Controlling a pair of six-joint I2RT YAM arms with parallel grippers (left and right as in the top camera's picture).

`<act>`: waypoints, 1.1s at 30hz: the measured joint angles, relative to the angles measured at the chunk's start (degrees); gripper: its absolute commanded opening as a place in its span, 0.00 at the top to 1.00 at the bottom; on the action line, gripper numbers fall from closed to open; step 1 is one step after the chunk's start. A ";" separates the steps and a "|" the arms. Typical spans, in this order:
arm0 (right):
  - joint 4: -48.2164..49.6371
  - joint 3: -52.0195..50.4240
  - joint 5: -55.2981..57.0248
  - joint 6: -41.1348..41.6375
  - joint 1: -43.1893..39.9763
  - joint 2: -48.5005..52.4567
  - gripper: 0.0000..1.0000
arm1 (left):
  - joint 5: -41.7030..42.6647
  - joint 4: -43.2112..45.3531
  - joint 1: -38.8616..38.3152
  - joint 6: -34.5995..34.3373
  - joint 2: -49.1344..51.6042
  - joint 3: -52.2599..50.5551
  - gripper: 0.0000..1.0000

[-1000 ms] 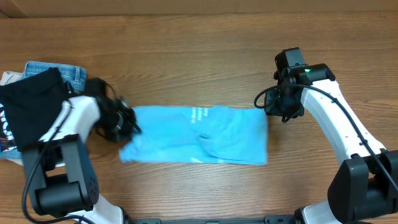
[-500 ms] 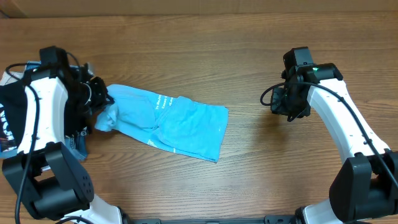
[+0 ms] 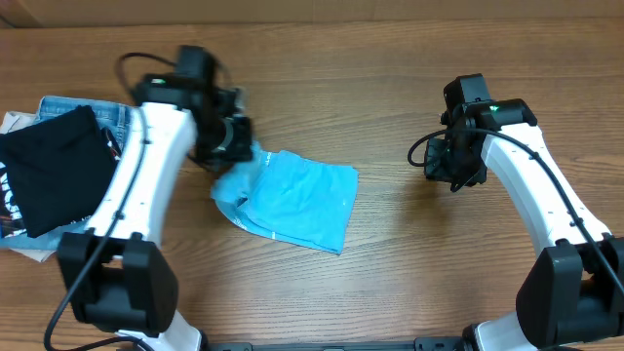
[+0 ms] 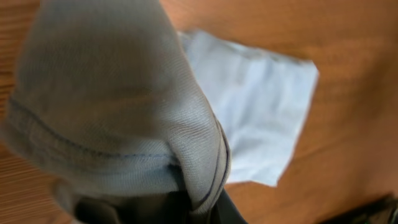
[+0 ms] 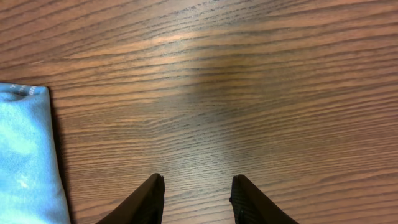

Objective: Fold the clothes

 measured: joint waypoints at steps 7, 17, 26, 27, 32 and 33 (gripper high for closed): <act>-0.37 0.00 -0.02 0.04 0.00 0.00 0.60 | -4.59 0.11 -11.74 -3.52 0.83 0.00 0.89; -0.94 0.00 -0.02 0.04 0.00 0.00 0.60 | -7.06 1.03 -18.60 -9.05 5.22 -0.04 0.91; -1.07 0.00 -0.13 0.09 0.00 0.00 0.56 | -5.27 4.22 -19.23 -14.73 5.40 -0.07 0.90; -1.05 0.00 -0.22 0.15 0.00 0.00 0.56 | -5.05 4.17 -19.37 -15.02 5.40 -0.07 0.90; -1.07 0.00 -0.26 0.17 0.00 0.00 0.55 | -4.66 4.81 -20.79 -16.28 5.40 -0.07 0.78; -1.05 0.00 -0.26 0.20 0.00 0.00 0.56 | -4.63 5.09 -21.22 -16.44 5.40 -0.07 0.73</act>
